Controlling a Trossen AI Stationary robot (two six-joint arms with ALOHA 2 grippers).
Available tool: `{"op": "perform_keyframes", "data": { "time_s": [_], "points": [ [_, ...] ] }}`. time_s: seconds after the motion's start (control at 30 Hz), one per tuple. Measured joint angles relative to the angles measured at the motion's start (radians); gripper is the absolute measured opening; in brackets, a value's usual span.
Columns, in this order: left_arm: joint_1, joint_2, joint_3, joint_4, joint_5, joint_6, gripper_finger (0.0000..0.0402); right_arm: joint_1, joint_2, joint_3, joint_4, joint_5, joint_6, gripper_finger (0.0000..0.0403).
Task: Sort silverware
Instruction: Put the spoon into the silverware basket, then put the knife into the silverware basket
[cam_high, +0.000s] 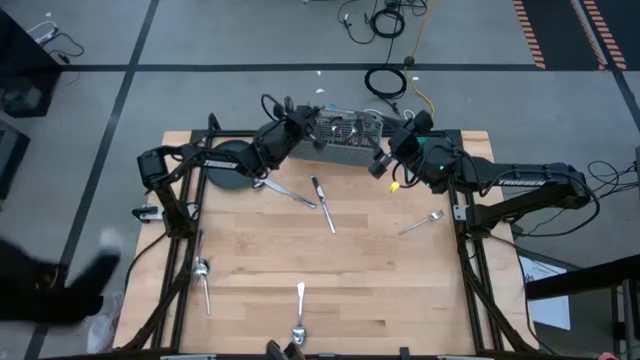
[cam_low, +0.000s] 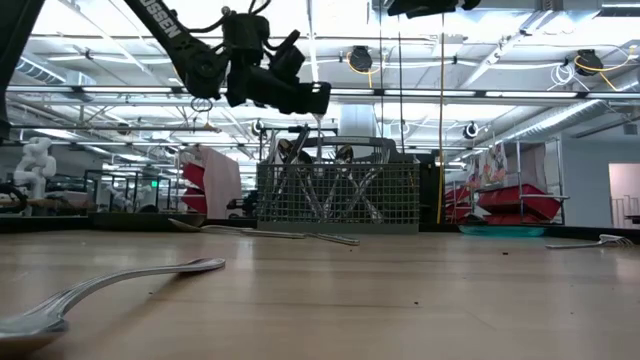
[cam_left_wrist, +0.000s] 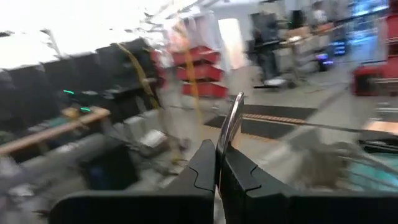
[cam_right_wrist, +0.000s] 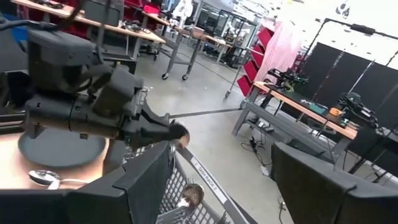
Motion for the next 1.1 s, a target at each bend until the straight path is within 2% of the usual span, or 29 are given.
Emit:
{"op": "perform_keyframes", "data": {
  "time_s": [0.27,0.43,0.57,0.7,0.83,1.1],
  "points": [
    [0.020,0.000,0.000,-0.146,0.139,-0.045,0.0064,0.002,0.000,0.000,-0.037,-0.006,0.005,0.0265],
    [0.021,-0.001,0.000,-0.170,0.198,-0.039,0.0080,0.010,0.000,0.000,-0.045,-0.010,0.035,0.0265],
    [0.021,-0.032,-0.001,-0.188,0.222,-0.043,0.0083,0.025,0.000,0.000,-0.126,-0.017,0.138,0.0265],
    [0.011,-0.149,-0.002,-0.185,0.280,-0.043,0.0084,0.048,0.031,-0.002,-0.333,-0.104,0.318,0.0265],
    [-0.004,-0.309,-0.002,-0.231,0.314,-0.046,0.0084,0.066,0.150,-0.035,-0.353,-0.165,0.467,0.0265],
    [-0.038,-0.607,0.000,-0.454,0.320,-0.042,0.0085,0.071,0.563,-0.014,-0.018,-0.165,0.519,0.0265]
  ]
}}
